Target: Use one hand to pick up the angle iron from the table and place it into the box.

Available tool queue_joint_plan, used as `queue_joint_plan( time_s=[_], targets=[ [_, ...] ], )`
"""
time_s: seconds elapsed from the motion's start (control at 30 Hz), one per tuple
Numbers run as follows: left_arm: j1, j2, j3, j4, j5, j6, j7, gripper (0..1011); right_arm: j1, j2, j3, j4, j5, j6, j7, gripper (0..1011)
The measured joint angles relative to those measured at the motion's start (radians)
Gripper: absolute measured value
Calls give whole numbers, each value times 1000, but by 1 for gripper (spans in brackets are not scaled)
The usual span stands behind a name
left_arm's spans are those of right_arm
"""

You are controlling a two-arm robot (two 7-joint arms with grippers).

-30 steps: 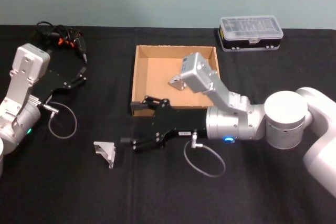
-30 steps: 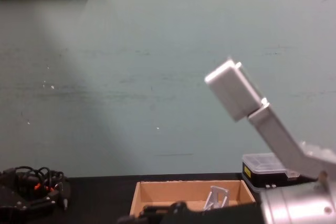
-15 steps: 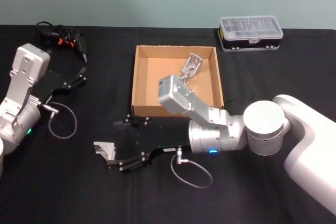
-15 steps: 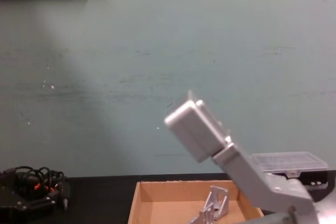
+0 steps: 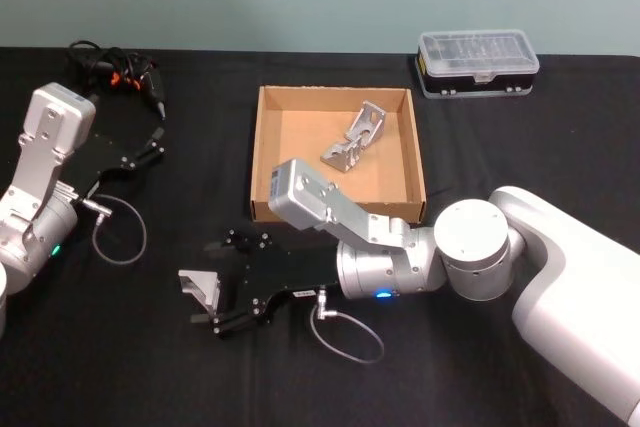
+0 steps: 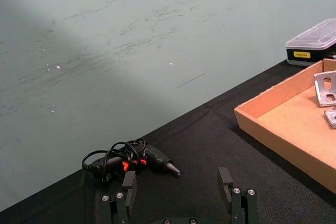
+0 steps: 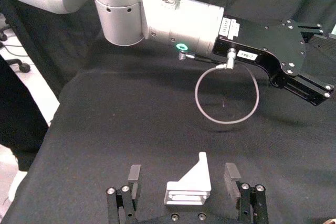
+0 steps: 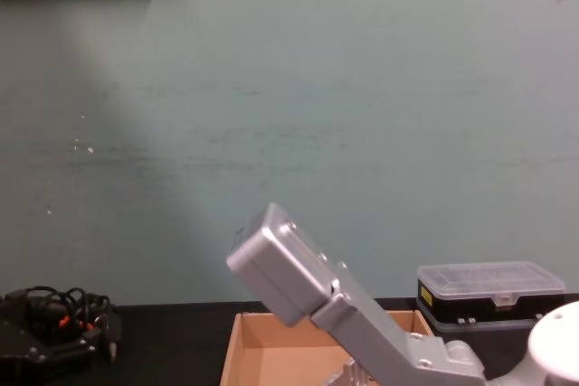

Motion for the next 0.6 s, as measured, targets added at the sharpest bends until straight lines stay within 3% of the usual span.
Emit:
queue_joint_plan(
  time_s=[0.6],
  targets=[
    [0,0,0,0,0,0,0,1011,15,-52,-20,63,-59,16,-23,1004]
  ],
)
